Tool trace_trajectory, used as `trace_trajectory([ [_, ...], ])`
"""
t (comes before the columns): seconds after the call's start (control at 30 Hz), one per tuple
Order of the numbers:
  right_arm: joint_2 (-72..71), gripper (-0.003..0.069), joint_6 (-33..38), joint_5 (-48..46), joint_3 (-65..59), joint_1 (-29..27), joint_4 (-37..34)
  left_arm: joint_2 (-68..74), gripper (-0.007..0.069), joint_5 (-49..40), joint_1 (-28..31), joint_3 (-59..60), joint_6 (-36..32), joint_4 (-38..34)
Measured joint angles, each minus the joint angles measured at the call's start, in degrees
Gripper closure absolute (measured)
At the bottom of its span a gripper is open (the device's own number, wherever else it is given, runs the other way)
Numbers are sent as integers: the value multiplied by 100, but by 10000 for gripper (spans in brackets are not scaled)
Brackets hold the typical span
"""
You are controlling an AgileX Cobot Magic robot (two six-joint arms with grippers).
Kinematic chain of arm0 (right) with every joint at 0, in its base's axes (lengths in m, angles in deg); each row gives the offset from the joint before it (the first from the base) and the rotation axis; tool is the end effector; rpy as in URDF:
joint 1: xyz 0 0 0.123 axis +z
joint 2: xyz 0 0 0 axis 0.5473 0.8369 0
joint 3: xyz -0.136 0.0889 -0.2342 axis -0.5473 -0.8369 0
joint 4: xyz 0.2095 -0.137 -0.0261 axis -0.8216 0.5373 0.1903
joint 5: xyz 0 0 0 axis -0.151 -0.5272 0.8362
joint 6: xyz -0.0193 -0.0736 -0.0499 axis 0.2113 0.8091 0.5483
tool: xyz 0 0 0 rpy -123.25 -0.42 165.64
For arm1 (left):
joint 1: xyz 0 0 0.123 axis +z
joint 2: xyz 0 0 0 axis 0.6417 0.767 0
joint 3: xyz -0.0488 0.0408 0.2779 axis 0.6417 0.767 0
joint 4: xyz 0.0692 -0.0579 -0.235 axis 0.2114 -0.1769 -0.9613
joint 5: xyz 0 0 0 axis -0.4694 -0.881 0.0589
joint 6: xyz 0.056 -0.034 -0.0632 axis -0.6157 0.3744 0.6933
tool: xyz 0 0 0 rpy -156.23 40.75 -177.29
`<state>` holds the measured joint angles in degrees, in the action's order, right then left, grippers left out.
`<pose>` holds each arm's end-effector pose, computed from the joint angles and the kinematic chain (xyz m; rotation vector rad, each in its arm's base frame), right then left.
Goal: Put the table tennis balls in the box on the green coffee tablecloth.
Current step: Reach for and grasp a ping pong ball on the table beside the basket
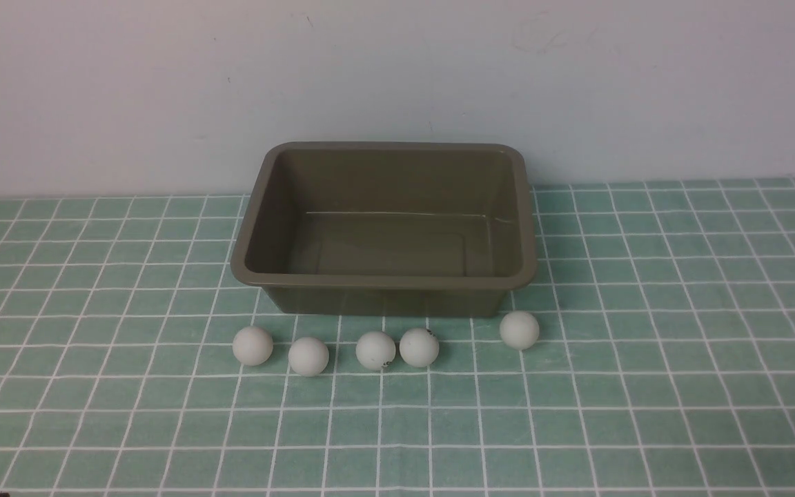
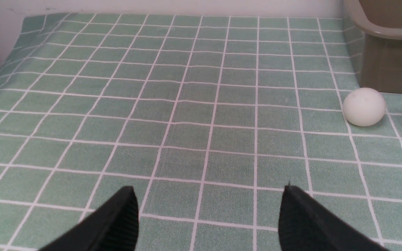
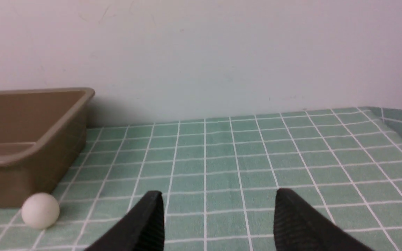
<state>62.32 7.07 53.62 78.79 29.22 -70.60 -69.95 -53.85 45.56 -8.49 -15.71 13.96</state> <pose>0.0545 0.0012 0.1896 0.0722 1.7284 0.0409 0.0511 0.0061 0.1700 -0.1541 1.8970 0.0399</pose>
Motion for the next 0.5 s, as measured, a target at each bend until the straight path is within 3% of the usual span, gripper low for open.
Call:
trace_trajectory([
  [0.5, 0, 270, -124, -1828, 2327, 0, 21, 0, 136, 0, 0, 0, 0, 0],
])
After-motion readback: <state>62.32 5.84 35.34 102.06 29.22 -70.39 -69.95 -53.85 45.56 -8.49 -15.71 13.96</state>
